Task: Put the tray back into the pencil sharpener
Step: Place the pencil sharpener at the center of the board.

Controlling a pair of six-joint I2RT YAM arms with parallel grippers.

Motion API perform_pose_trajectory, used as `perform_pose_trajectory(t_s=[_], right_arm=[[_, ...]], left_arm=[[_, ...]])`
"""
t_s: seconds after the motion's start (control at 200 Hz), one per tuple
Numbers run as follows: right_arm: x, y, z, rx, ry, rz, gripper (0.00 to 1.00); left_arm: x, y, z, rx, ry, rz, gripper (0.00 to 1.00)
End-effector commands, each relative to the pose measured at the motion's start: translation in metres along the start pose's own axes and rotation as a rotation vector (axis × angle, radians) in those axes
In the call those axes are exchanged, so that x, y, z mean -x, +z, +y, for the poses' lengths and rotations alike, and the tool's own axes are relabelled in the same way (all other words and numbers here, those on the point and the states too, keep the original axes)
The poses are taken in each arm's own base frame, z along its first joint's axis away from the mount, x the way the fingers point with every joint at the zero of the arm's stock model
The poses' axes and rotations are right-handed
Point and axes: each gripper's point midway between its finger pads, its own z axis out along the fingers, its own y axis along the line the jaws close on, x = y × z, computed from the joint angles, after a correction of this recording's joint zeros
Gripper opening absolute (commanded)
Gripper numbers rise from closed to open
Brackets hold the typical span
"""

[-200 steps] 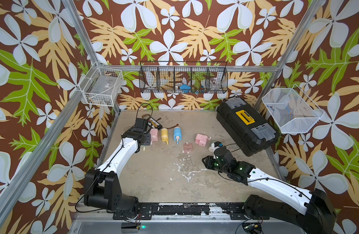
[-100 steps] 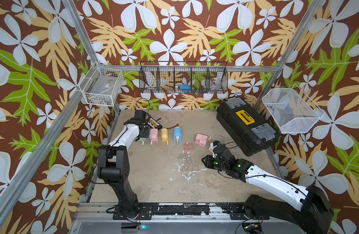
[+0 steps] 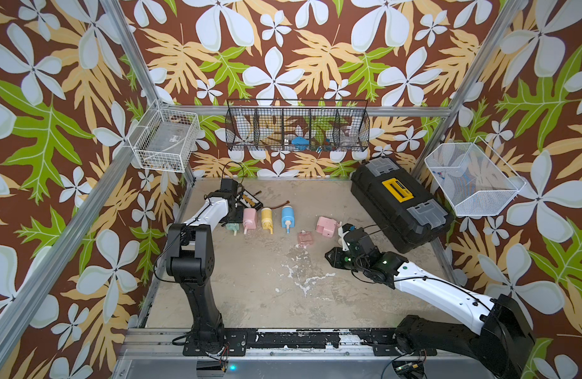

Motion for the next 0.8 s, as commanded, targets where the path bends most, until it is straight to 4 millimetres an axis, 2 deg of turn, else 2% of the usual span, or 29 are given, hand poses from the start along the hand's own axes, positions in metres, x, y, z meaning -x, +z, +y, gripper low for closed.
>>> perform_pose_trajectory(t_s=[0.0,0.135,0.235,0.3,0.526,0.796], right_arm=[[0.001,0.000,0.000,-0.001,-0.002,-0.002,0.27],[0.001,0.001,0.000,0.001,-0.001,-0.001,0.29],[0.001,0.001,0.001,0.006,0.000,-0.002,0.31],[0.001,0.002,0.001,0.009,0.003,-0.001,0.32],[0.002,0.003,0.003,0.015,0.007,0.000,0.34],[0.002,0.002,0.003,0.015,0.006,0.000,0.36]], left_arm=[[0.006,0.002,0.001,0.004,-0.019,-0.015,0.17],[0.003,0.010,0.000,0.009,-0.015,0.000,0.28],[0.001,0.011,0.003,0.025,-0.019,0.002,0.49],[0.001,0.011,0.004,0.030,-0.019,-0.001,0.58],[0.001,0.009,0.006,0.041,-0.012,-0.001,0.70],[0.008,0.002,0.010,0.057,-0.018,-0.027,0.76]])
